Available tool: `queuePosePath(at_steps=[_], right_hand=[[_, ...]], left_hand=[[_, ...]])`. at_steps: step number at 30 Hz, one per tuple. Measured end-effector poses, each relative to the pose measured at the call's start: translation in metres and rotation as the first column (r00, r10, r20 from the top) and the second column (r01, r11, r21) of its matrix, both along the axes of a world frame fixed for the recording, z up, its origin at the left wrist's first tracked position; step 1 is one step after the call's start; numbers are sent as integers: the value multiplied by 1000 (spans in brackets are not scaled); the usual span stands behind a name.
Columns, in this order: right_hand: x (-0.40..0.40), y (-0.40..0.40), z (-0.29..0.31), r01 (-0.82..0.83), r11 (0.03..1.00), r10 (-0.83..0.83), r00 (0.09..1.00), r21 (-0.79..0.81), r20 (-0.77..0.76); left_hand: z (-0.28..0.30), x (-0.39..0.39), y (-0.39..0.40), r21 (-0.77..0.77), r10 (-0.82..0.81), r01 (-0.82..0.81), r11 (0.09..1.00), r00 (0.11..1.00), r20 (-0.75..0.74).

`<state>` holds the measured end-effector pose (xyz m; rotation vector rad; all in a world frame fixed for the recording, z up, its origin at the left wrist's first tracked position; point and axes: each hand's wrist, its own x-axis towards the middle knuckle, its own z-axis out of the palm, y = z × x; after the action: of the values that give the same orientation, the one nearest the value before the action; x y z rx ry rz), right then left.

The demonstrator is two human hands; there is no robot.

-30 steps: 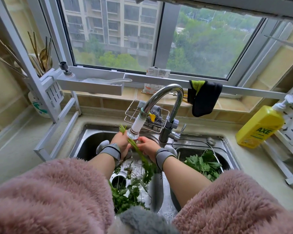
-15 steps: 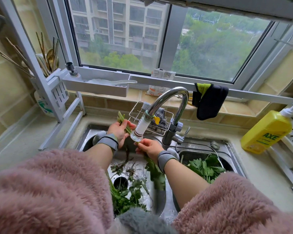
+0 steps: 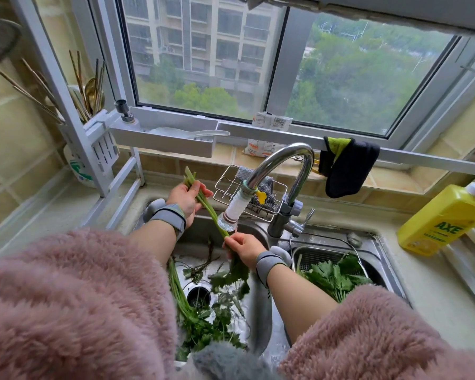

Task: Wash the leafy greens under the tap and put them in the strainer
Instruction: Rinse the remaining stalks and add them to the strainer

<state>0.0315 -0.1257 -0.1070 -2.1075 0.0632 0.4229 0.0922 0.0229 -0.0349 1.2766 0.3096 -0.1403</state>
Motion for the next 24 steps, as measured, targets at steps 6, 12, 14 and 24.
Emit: queuePosePath(at_steps=[6,12,14,24], right_hand=[[1,1,1,-88,993,85,995,-76,-42],[-4,-1,-3,-50,997,47,997,-63,-56],[-4,-1,-6,-77,991,72,996,-105,-51],[7,2,-1,-13,998,10,999,-65,-38]], left_hand=[[2,5,2,-14,27,-26,1000,999,20],[10,4,5,-28,52,-51,998,997,56],[12,5,6,-39,79,-76,996,994,72],[31,17,21,-23,94,-91,996,984,149]])
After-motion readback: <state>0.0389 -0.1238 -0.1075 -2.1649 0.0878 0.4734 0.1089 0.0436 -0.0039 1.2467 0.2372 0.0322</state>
